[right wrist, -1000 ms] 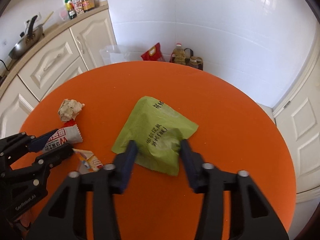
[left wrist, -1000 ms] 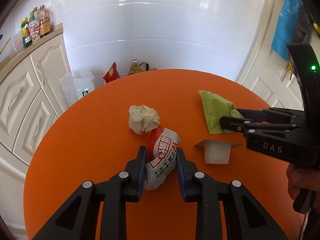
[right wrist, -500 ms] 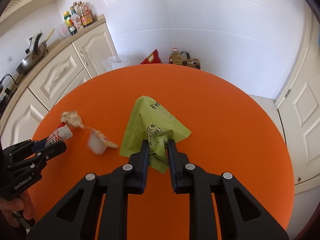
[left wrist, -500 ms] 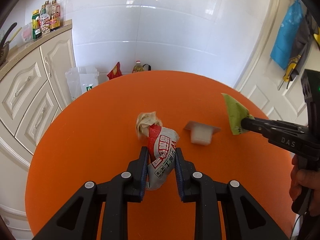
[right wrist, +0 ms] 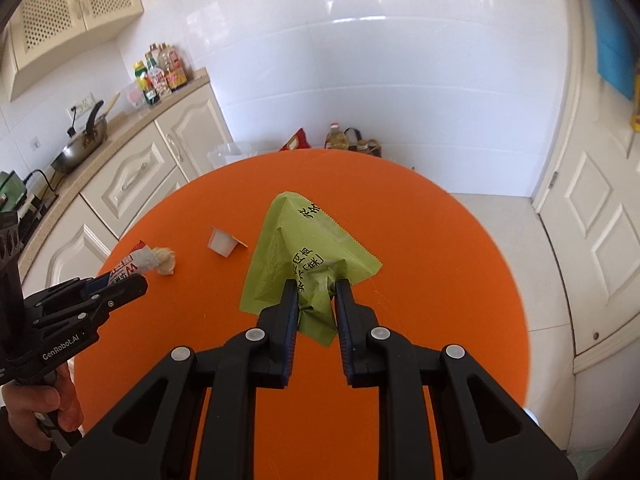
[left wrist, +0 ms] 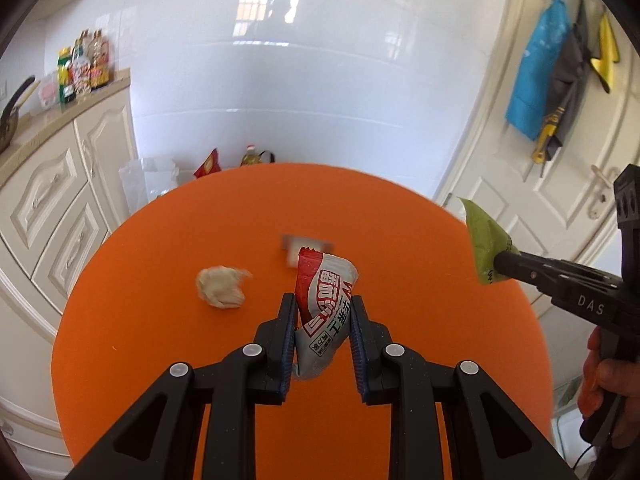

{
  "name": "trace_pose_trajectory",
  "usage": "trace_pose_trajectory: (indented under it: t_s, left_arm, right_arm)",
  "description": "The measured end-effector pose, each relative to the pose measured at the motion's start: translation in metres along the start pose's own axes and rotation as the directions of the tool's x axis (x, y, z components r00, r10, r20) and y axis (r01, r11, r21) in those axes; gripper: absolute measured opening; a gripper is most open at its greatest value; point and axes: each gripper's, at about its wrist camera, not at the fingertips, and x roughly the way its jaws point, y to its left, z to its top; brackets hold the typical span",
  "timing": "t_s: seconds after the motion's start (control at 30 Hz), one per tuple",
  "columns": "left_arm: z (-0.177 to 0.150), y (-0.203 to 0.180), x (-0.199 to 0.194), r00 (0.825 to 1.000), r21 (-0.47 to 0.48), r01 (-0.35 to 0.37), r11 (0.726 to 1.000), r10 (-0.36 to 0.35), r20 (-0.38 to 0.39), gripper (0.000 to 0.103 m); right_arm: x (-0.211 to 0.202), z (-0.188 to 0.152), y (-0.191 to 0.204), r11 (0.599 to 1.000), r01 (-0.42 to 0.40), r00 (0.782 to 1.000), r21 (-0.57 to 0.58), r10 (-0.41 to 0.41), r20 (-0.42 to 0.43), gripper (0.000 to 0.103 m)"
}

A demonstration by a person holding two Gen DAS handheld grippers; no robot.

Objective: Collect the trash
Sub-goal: 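Carry the wrapper and green bag to the blue bin and open both tools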

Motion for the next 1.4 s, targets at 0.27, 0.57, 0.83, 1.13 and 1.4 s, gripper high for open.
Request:
trace_pose_trajectory:
  t_s: [0.27,0.57,0.83,1.13,1.4]
  left_arm:
    - [0.005,-0.039,-0.012,0.995,0.105,0.053,0.993,-0.061,0.076,0.021]
    - [-0.004,-0.108,-0.013,0.972,0.242,0.187,0.952,-0.215,0.094,0.021]
    - [-0.018,-0.194,-0.006,0.923,0.372,0.364,0.854,-0.384,-0.023,0.021]
    - [-0.060,-0.269,0.061,0.846,0.397,0.532,0.748,-0.449,-0.288,0.021]
    - [-0.093,-0.306,0.127,0.795,0.374,0.568,0.733,-0.372,-0.480,0.021]
  right_arm:
    - [-0.076,-0.025,-0.040,0.996,0.056,0.993,0.069,-0.062,0.098,0.018]
    - [-0.164,-0.066,-0.107,0.967,0.168,0.963,0.190,-0.202,0.177,0.018]
    - [-0.212,-0.131,-0.198,0.876,0.303,0.921,0.376,-0.370,0.119,0.018]
    - [-0.202,-0.207,-0.291,0.750,0.390,0.902,0.535,-0.428,-0.058,0.018]
    - [-0.159,-0.255,-0.351,0.680,0.421,0.903,0.600,-0.380,-0.203,0.018]
